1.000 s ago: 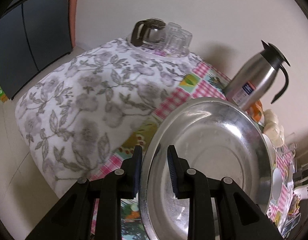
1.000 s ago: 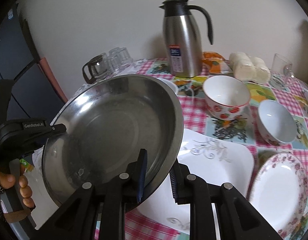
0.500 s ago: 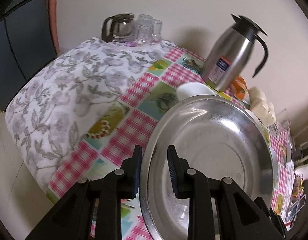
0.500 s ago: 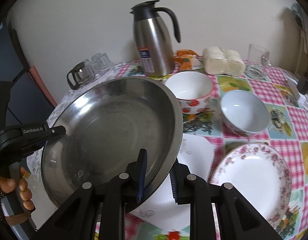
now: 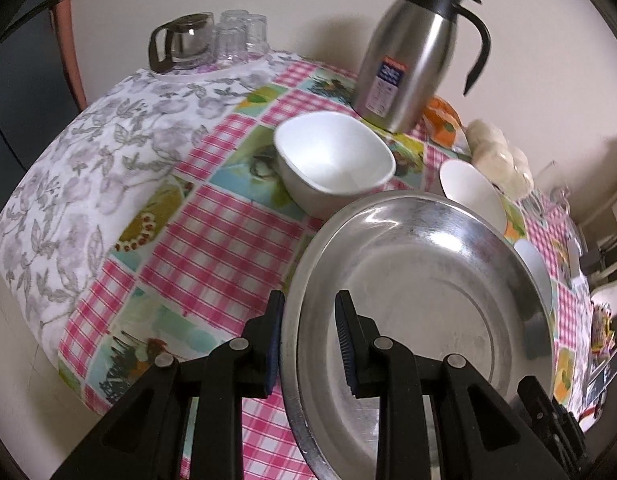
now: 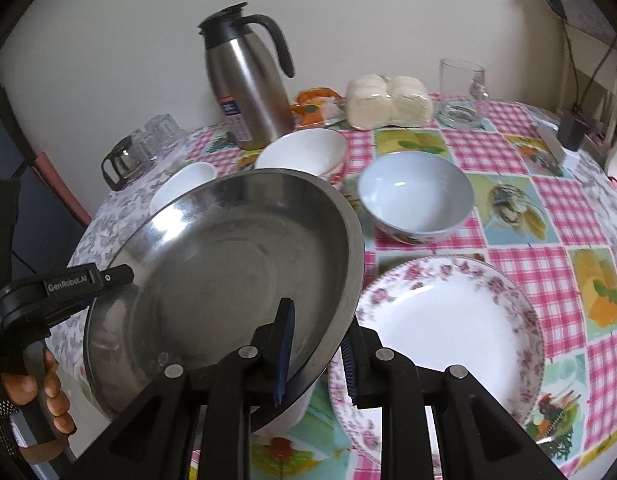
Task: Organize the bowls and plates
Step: 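Lift the steel basin with both grippers and carry it toward the white bowls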
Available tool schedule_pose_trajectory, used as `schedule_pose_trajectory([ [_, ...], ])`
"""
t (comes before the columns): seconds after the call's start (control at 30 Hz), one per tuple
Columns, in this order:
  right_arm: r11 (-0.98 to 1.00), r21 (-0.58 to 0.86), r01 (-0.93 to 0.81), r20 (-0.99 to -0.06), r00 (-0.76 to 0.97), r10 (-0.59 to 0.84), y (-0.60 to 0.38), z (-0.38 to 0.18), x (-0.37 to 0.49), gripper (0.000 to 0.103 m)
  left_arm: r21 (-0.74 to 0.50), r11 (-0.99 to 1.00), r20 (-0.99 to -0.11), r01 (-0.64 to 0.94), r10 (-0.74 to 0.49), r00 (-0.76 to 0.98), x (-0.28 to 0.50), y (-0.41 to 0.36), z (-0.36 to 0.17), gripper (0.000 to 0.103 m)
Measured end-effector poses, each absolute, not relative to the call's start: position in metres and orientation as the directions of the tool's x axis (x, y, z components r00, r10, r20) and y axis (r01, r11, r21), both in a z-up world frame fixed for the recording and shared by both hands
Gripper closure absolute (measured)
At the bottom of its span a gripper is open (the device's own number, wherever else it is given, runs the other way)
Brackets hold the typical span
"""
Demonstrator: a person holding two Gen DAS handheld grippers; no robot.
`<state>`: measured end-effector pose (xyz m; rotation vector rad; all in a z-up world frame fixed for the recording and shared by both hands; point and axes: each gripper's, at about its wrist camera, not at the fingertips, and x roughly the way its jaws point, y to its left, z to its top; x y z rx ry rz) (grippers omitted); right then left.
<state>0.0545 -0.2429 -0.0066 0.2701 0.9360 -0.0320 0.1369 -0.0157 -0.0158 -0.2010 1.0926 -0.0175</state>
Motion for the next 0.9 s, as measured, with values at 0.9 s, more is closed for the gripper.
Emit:
schedule_pose_trajectory([
  [0.9,0.970,0.160,0.184,-0.899,0.432,0.067,-0.238,-0.048,0.057,0.077,-0.160,0.974,-0.931,-0.158,-0.096,0.351,0.137,-0.015,-0.055,0.076],
])
